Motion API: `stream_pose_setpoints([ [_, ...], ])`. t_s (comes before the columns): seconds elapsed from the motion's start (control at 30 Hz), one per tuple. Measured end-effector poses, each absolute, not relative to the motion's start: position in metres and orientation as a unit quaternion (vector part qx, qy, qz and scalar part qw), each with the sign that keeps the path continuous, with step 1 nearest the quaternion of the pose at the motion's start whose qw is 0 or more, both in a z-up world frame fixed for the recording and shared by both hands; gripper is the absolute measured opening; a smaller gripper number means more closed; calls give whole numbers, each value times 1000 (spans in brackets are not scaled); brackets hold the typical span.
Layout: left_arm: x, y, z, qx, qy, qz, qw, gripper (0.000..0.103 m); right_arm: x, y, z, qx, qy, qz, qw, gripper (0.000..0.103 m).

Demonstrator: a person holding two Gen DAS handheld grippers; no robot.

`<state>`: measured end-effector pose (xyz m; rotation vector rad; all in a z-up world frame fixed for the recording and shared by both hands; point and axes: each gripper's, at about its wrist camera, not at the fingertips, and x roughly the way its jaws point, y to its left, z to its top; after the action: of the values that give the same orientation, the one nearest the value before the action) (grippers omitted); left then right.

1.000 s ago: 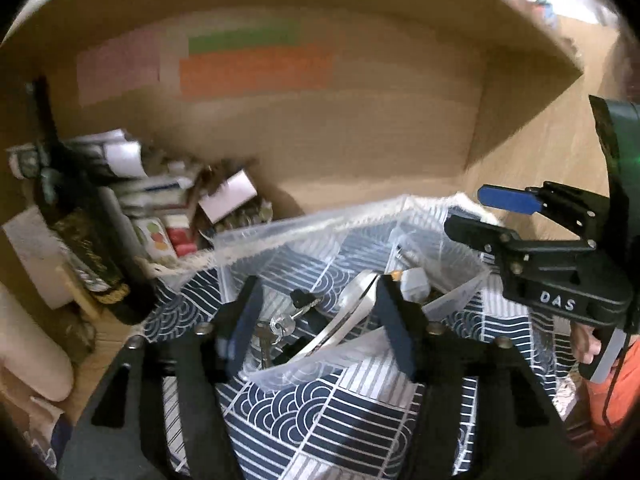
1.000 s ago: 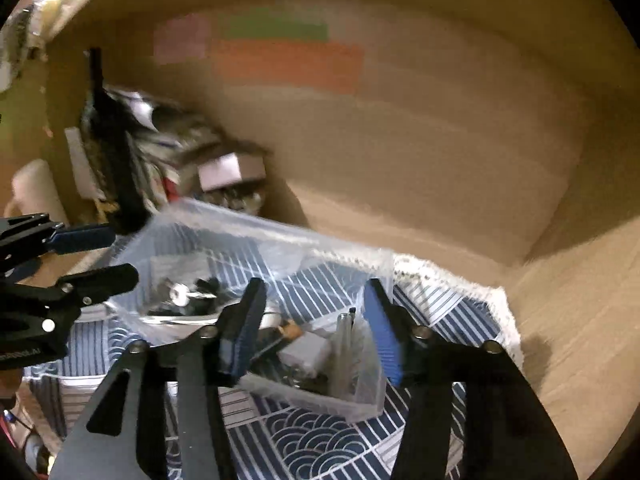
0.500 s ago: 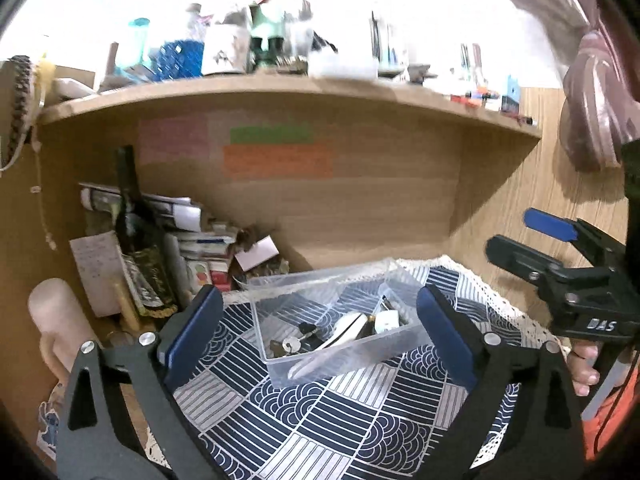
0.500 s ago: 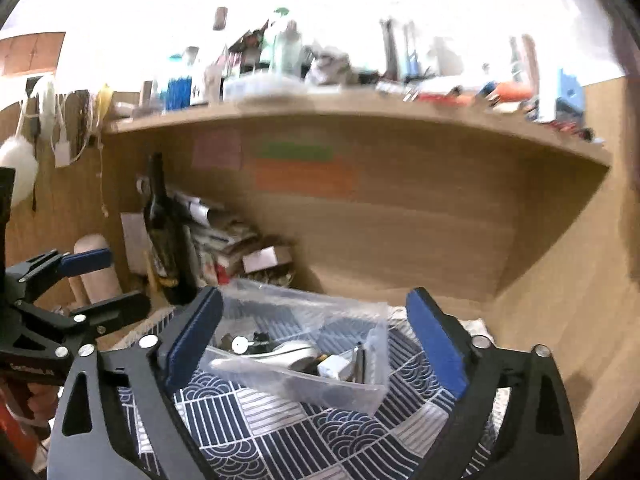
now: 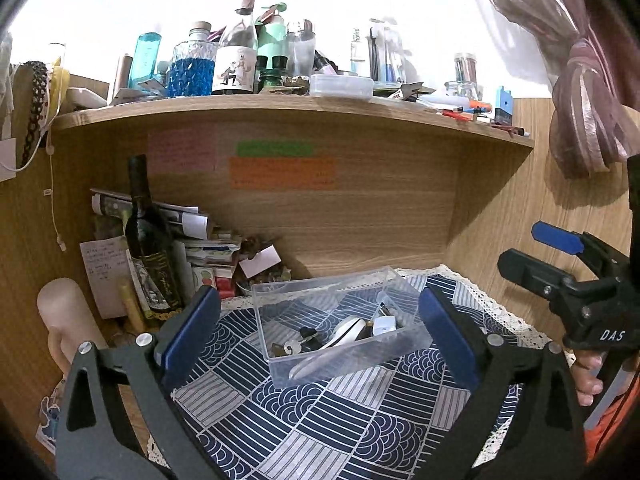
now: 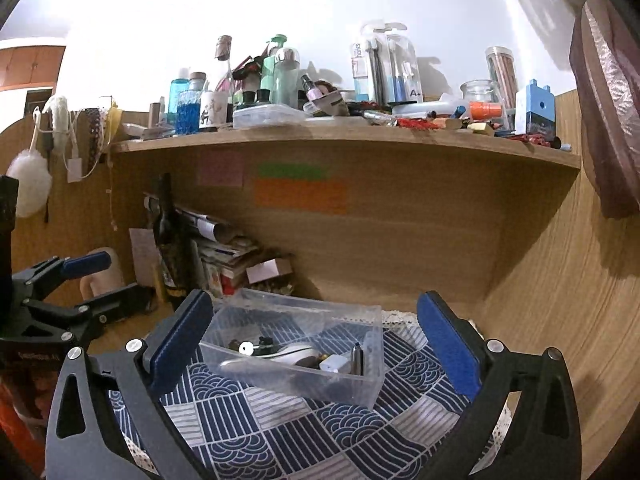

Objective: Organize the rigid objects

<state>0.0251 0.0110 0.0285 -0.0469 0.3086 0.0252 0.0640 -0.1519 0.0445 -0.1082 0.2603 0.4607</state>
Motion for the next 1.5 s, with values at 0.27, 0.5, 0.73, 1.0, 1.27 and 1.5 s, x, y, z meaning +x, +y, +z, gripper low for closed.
stream_pose_setpoints([
  [0.27, 26, 9, 26, -20, 151, 12, 988, 102, 65, -149, 39, -54, 136, 231, 962, 102],
  [0.5, 27, 10, 26, -18, 153, 8, 988, 102, 66, -150, 36, -47, 142, 233, 961, 103],
  [0.73, 27, 10, 25, -17, 153, 7, 988, 102, 69, -153, 35, -38, 147, 236, 960, 103],
  [1.0, 31, 8, 24, -11, 157, 1, 988, 102, 69, -154, 34, -33, 147, 236, 960, 103],
  [1.27, 32, 7, 25, -8, 153, 0, 988, 102, 71, -157, 33, -22, 151, 240, 959, 103],
  [1.5, 32, 7, 25, -8, 152, 0, 988, 102, 70, -158, 33, -20, 151, 240, 959, 103],
])
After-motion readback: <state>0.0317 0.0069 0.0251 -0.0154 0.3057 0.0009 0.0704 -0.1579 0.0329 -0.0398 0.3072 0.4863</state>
